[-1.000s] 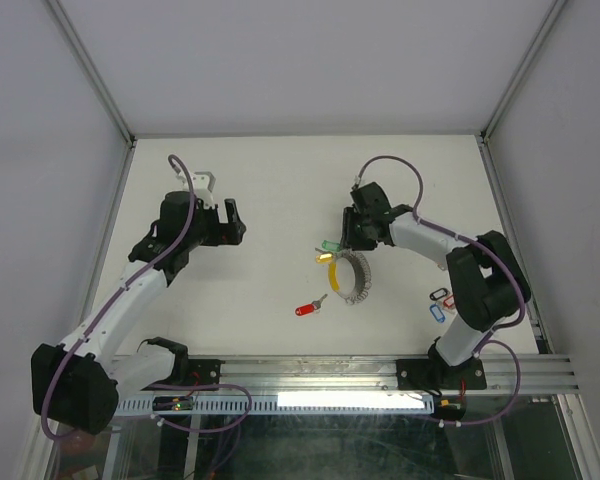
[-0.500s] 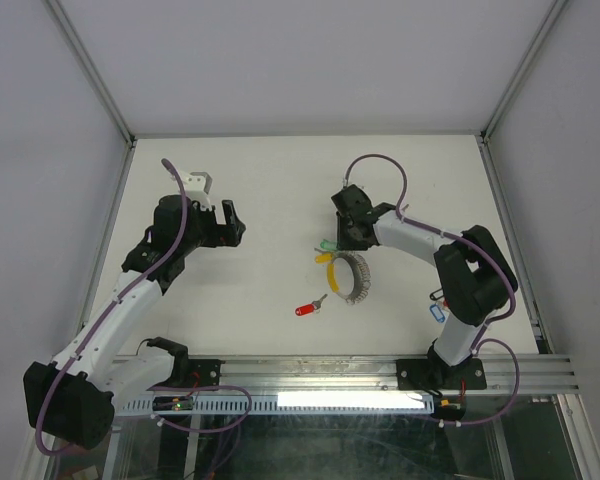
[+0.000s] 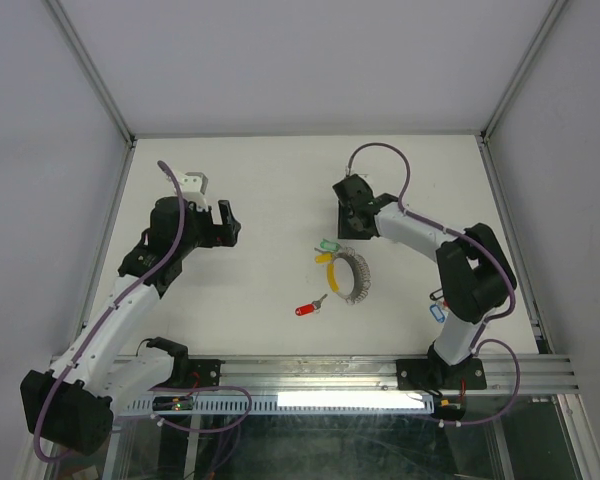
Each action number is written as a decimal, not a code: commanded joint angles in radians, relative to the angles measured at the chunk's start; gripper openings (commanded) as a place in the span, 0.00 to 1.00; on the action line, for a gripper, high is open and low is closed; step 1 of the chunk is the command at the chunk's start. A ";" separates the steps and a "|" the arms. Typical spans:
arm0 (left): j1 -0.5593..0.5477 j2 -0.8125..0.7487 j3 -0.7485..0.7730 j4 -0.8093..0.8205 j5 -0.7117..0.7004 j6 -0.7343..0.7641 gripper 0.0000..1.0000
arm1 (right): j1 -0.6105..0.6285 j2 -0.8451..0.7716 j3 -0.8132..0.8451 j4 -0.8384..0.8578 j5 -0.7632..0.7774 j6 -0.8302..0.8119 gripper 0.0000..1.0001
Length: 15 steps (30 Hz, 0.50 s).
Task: Put the keys on the keyring
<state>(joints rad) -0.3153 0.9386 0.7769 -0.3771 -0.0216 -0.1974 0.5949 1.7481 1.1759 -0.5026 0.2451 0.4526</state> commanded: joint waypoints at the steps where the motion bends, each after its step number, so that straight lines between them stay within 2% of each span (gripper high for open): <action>1: -0.010 0.003 0.012 0.026 -0.016 0.014 0.92 | -0.039 0.028 0.078 -0.017 0.010 -0.007 0.37; 7: -0.010 0.043 0.022 0.026 -0.018 0.020 0.92 | -0.060 0.084 0.106 -0.080 0.037 0.009 0.36; 15: -0.010 0.056 0.013 0.010 -0.039 0.011 0.92 | -0.070 0.125 0.119 -0.083 -0.011 0.004 0.36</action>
<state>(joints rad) -0.3153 1.0039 0.7769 -0.3855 -0.0338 -0.1928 0.5312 1.8771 1.2465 -0.5907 0.2493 0.4534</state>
